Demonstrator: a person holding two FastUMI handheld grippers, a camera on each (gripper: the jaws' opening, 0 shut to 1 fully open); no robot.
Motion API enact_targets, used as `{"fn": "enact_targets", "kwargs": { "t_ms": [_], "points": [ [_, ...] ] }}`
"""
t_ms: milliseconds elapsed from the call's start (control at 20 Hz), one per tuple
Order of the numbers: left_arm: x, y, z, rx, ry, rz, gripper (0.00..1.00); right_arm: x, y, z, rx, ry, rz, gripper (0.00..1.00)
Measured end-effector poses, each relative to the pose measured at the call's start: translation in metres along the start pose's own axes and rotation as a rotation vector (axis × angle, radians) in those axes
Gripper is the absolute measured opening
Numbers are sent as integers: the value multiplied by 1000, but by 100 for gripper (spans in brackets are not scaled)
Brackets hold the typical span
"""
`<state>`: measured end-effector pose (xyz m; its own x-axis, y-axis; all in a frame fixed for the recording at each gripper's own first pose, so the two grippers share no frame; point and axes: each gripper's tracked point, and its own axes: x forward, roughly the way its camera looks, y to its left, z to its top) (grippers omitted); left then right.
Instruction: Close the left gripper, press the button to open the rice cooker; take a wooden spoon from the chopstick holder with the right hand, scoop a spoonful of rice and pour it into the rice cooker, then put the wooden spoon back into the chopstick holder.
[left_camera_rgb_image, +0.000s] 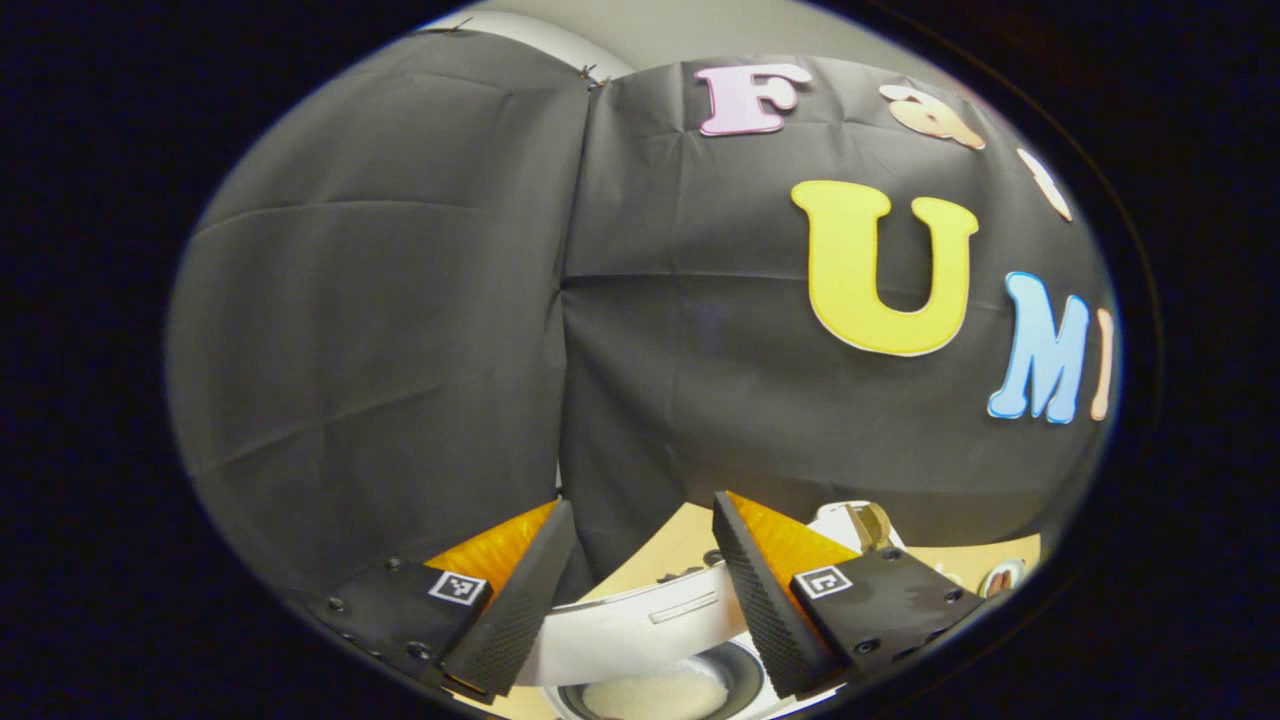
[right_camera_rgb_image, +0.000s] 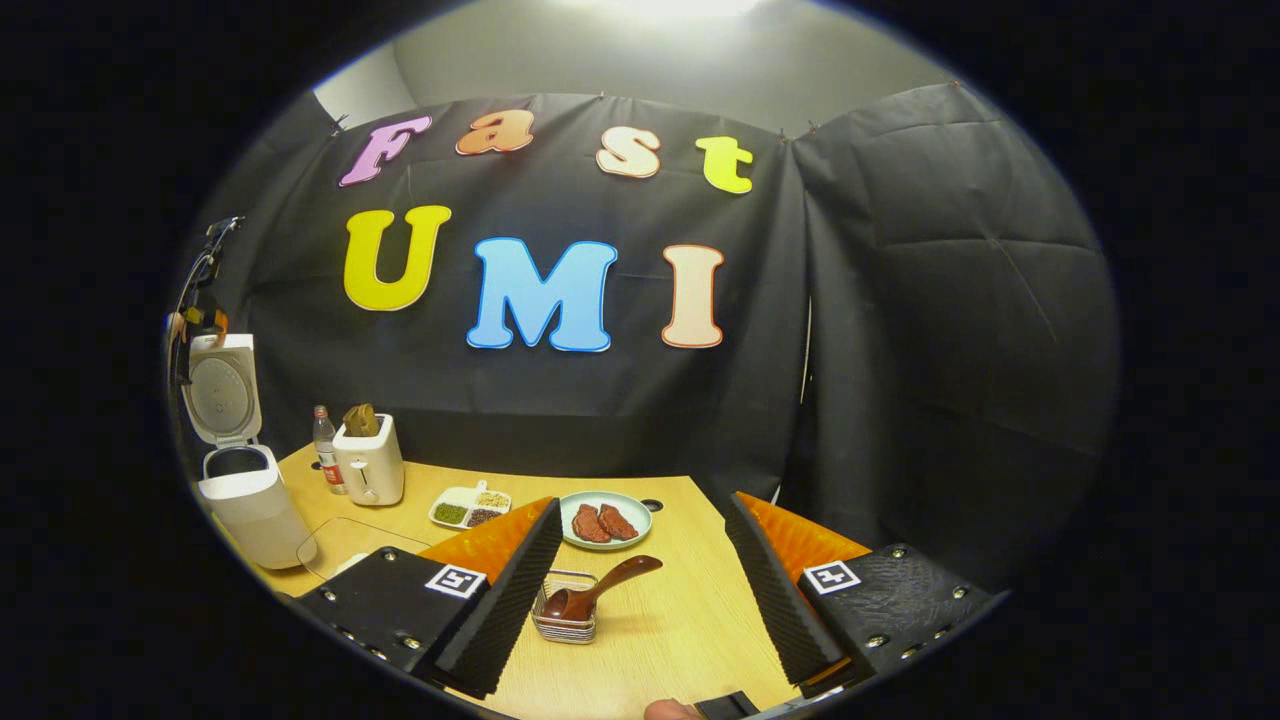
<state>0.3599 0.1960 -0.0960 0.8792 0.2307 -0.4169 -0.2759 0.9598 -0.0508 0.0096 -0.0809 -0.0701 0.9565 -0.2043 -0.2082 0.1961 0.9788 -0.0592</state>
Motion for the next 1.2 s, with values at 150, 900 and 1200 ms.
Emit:
{"fn": "enact_targets", "kwargs": {
  "t_ms": [150,900,1200],
  "points": [
    [-17,-10,-16,-8,14,-3,96,4,-7,6,10,-13,9,100],
    [-72,-47,-110,28,99,-17,97,19,-31,1,30,-35,17,100],
    [-85,-58,-159,43,145,-27,96,18,-32,-6,36,-27,26,100]
  ]
}}
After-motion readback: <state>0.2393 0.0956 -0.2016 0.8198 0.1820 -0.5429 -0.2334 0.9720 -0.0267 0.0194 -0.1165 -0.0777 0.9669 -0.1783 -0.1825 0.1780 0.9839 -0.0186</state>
